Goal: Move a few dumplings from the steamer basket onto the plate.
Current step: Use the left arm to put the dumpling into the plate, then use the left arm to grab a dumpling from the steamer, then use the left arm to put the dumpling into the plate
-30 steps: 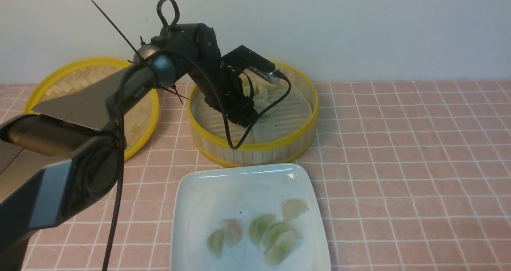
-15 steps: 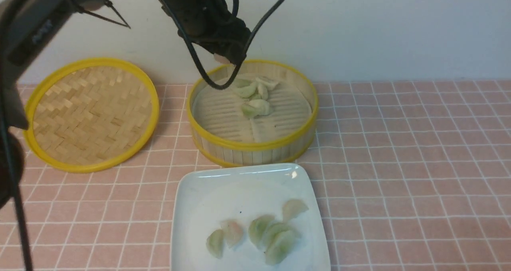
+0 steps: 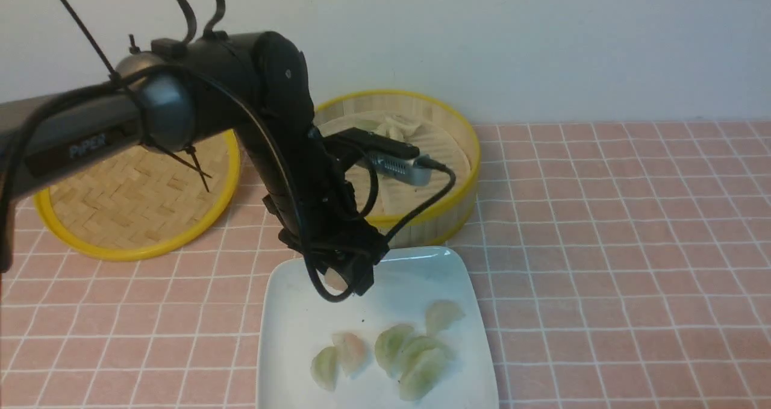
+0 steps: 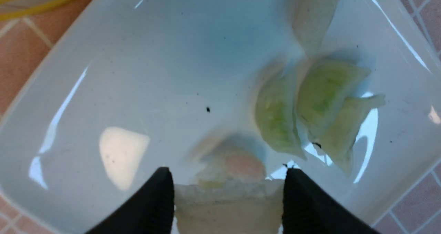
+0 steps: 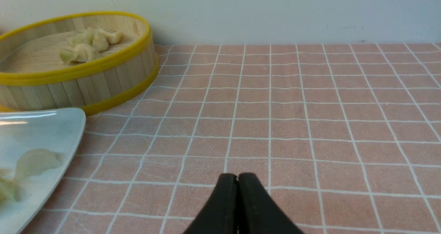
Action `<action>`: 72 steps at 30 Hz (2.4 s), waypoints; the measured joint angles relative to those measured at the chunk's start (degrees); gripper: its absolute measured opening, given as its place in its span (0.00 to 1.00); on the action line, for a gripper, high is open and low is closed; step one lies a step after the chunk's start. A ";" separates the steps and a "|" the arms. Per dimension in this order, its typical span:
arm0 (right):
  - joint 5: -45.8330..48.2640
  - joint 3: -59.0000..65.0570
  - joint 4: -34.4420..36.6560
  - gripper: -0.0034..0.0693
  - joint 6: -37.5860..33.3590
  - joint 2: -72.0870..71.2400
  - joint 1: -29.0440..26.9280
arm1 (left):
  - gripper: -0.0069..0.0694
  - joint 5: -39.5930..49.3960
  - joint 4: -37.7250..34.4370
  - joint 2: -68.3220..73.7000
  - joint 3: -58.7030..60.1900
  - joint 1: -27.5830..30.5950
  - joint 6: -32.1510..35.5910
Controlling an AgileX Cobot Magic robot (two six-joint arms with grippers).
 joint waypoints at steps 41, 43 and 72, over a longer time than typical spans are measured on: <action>0.04 0.00 0.00 0.03 0.00 0.00 0.00 | 0.76 -17.86 6.79 31.67 -41.51 4.31 -6.77; 0.04 0.00 0.00 0.03 0.00 0.00 0.00 | 0.75 -17.71 6.79 31.67 -41.51 4.31 -6.77; 0.04 0.00 0.00 0.03 0.32 0.00 0.00 | 0.52 5.22 6.23 2.61 -23.44 3.30 -12.35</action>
